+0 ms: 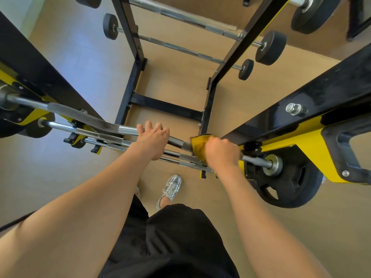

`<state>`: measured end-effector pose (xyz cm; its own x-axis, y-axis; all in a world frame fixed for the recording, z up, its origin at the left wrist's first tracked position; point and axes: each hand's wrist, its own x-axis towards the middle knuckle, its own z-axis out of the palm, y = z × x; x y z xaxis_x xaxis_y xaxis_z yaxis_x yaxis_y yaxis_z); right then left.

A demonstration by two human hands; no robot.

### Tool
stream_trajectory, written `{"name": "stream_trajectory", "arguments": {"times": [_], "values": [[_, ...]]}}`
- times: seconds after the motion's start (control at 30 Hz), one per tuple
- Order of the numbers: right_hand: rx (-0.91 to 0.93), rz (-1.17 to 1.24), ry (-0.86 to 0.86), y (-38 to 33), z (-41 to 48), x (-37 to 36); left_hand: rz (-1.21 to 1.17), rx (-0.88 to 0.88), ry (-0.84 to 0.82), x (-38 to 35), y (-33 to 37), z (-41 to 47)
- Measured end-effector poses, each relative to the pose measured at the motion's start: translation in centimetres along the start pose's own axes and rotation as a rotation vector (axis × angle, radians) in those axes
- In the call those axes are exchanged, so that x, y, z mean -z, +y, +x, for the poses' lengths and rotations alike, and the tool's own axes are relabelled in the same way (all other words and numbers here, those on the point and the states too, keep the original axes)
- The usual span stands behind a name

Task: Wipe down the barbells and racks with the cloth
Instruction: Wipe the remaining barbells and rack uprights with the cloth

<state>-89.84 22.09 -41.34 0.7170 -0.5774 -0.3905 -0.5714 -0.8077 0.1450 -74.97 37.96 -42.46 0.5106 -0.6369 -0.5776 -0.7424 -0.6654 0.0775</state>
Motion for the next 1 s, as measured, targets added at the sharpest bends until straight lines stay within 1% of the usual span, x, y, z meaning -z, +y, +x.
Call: {"name": "stream_trajectory", "arguments": {"times": [0.07, 0.13, 0.17, 0.23, 0.27, 0.3, 0.37, 0.4, 0.47, 0.5, 0.53, 0.6, 0.63, 0.67, 0.7, 0.77, 0.83, 0.9, 0.93, 0.97, 1.0], "values": [[0.120, 0.117, 0.012, -5.1, -0.4, -0.2, 0.016, 0.007, 0.001, 0.1, 0.1, 0.0], [0.119, 0.288, 0.066, -6.9, -0.2, -0.7, 0.029, 0.020, -0.005, 0.1, 0.2, 0.0], [0.174, 0.292, 0.086, -6.3, 0.0, -1.1, 0.032, 0.022, -0.006, 0.1, 0.3, 0.0], [0.363, 0.206, 0.078, -3.1, -0.1, -1.7, 0.025, 0.017, -0.014, 0.2, 0.3, 0.0], [0.416, 0.156, 0.082, -1.2, -0.3, -2.0, 0.017, 0.017, -0.019, 0.2, 0.3, 0.0], [0.423, 0.090, 0.107, 0.7, -0.6, -2.3, 0.012, 0.017, -0.019, 0.2, 0.2, 0.0], [0.327, 0.017, 0.153, 3.0, -1.8, -2.8, 0.012, 0.019, -0.021, 0.3, 0.2, 0.0], [0.226, 0.029, 0.170, 3.2, -2.4, -3.0, 0.013, 0.021, -0.026, 0.3, 0.3, 0.0], [0.001, 0.105, 0.225, 1.5, -2.9, -3.0, 0.020, 0.032, -0.029, 0.3, 0.4, 0.0], [-0.068, 0.171, 0.225, -0.2, -2.4, -2.7, 0.023, 0.037, -0.030, 0.3, 0.5, 0.0], [-0.070, 0.235, 0.206, -2.2, -1.8, -2.4, 0.027, 0.039, -0.032, 0.3, 0.5, 0.0], [0.051, 0.383, 0.138, -6.6, -1.2, -1.9, 0.036, 0.034, -0.035, 0.4, 0.6, 0.0], [0.115, 0.462, 0.136, -8.1, -1.0, -1.9, 0.041, 0.032, -0.040, 0.5, 0.6, 0.0], [0.178, 0.519, 0.139, -8.6, -1.0, -1.9, 0.045, 0.033, -0.043, 0.5, 0.6, 0.0], [0.250, 0.524, 0.139, -8.1, -1.2, -1.9, 0.049, 0.032, -0.045, 0.6, 0.6, 0.0], [0.358, 0.443, 0.159, -4.5, -2.0, -2.5, 0.054, 0.024, -0.052, 0.6, 0.5, 0.0], [0.316, 0.306, 0.252, 0.7, -3.4, -3.7, 0.048, 0.021, -0.054, 0.6, 0.5, 0.0], [0.129, 0.244, 0.345, 4.7, -4.8, -4.6, 0.047, 0.020, -0.051, 0.7, 0.5, 0.0], [0.010, 0.244, 0.365, 4.8, -5.4, -4.9, 0.045, 0.024, -0.054, 0.7, 0.6, 0.0], [-0.077, 0.268, 0.381, 3.6, -5.6, -5.2, 0.044, 0.030, -0.059, 0.8, 0.6, -0.1], [-0.103, 0.314, 0.389, 1.5, -5.5, -5.3, 0.049, 0.037, -0.061, 0.9, 0.7, -0.2]]}}
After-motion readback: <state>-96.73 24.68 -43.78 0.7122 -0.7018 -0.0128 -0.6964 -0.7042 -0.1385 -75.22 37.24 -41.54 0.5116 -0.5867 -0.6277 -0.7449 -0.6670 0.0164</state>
